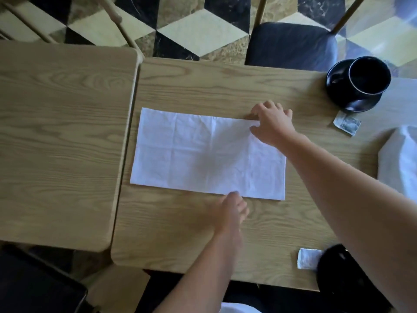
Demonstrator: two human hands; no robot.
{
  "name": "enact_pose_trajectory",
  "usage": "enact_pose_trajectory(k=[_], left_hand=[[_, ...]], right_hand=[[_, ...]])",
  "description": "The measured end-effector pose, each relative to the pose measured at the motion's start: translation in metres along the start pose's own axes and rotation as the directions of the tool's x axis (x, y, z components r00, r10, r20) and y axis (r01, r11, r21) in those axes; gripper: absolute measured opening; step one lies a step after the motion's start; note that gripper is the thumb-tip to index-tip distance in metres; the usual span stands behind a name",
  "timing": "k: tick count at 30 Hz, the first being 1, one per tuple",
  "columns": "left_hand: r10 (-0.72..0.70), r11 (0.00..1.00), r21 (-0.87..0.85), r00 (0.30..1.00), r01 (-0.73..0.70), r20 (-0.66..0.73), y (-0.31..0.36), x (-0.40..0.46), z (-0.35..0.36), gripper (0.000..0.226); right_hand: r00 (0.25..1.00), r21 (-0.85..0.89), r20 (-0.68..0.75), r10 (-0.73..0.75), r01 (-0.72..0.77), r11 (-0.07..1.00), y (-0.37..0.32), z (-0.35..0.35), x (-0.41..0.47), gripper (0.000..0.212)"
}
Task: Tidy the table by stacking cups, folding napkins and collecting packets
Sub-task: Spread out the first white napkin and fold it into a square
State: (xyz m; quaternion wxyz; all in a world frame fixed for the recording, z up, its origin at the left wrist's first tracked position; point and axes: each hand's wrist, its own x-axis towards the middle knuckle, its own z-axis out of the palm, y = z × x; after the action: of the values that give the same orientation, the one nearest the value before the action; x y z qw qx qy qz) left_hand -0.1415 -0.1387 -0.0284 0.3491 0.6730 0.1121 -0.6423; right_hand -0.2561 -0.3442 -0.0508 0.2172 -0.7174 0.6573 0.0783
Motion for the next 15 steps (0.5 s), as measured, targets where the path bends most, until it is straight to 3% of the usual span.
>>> enact_pose_trajectory(k=[1,3,7,10,15], left_hand=[[-0.206,0.96,-0.172,0.974,0.22,0.099,-0.01,-0.003,0.012,0.017],[-0.35,0.878,-0.278,0.919,0.39,0.183,-0.023,-0.006,0.028,0.024],[-0.359,0.852,-0.331,0.913,0.406,0.195,-0.03,-0.007,0.044,0.024],[-0.371,0.843,-0.346,0.911,0.411,0.178,-0.028,-0.013,0.043,0.017],[-0.259,0.896,-0.336,0.956,0.291,0.135,-0.002,-0.035,0.016,0.009]], right_hand=[[0.998,-0.028,0.068,0.008,-0.006,1.0,0.0,-0.007,0.008,0.044],[0.978,-0.114,0.199,0.062,-0.04,0.993,-0.001,-0.016,0.017,0.041],[0.935,-0.218,0.342,0.095,-0.019,0.976,-0.005,-0.021,0.014,0.045],[0.921,-0.098,0.386,0.041,-0.003,0.995,-0.009,-0.033,0.002,0.041],[0.908,0.12,0.413,0.071,-0.132,0.984,-0.032,-0.071,-0.04,0.031]])
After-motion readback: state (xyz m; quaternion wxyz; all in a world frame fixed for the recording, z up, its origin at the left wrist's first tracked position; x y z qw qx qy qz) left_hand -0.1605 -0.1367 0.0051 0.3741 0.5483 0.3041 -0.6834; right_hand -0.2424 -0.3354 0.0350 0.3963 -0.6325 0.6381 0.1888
